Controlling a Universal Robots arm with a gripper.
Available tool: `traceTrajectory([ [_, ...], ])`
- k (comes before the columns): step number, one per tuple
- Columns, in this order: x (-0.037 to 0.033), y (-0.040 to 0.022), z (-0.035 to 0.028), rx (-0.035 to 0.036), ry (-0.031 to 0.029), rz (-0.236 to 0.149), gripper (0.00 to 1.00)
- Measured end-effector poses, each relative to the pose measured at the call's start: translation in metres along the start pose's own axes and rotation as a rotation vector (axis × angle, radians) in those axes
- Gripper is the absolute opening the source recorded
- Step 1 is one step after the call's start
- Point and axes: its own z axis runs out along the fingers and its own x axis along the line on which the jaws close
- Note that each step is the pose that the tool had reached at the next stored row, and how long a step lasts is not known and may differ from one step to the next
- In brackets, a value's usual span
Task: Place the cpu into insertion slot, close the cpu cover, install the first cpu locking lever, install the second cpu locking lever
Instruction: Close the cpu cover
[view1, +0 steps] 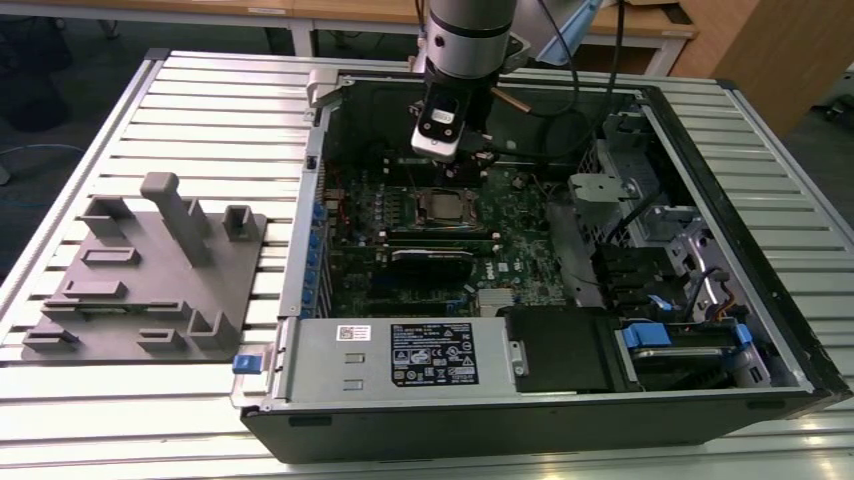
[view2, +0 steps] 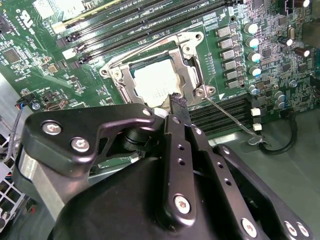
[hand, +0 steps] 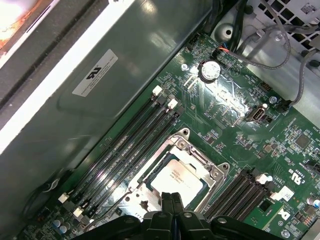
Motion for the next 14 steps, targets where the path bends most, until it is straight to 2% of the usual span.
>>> traceTrajectory([
  [8,0.0000,0.0000,0.0000,0.0002,0.0002,-0.006,0.11],
  [14,0.0000,0.0000,0.0002,0.0013,0.0014,-0.038,0.11],
])
